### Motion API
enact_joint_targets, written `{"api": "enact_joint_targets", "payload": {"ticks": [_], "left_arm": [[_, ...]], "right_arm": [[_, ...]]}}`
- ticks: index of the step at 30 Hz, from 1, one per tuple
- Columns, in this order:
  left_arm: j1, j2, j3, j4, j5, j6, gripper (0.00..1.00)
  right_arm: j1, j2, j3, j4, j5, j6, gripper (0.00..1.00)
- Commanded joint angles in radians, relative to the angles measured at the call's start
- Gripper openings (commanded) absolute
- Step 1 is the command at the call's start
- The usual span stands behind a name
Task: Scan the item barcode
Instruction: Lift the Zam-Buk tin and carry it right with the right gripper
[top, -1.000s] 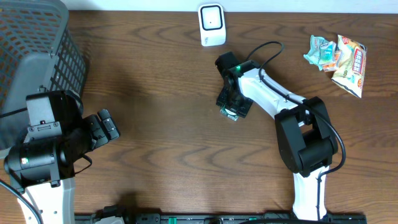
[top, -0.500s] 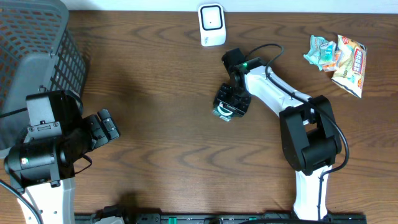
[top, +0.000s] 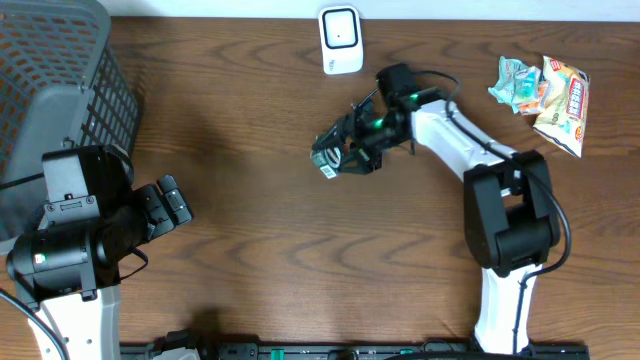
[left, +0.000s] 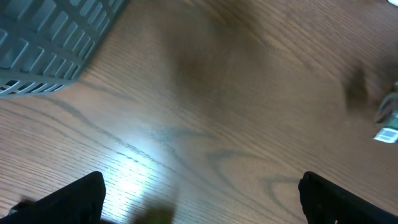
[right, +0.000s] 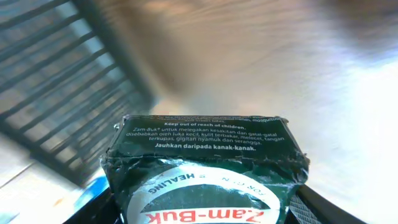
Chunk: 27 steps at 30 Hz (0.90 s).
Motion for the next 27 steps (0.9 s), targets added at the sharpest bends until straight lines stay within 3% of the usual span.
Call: {"api": "enact_joint_targets", "payload": {"ticks": [1, 14, 27], "left_arm": [[0.005, 0.0, -0.002, 0.0, -0.016, -0.009, 0.98], [0.005, 0.0, -0.002, 0.0, -0.016, -0.01, 0.98], [0.005, 0.0, -0.002, 0.0, -0.016, -0.01, 0.97]], "right_arm": [[-0.055, -0.013, -0.005, 0.004, -0.245, -0.02, 0.59], [-0.238, -0.013, -0.005, -0.004, -0.441, -0.037, 0.59], [-0.292, -0.013, -0.005, -0.011, -0.468, -0.023, 0.59]]}}
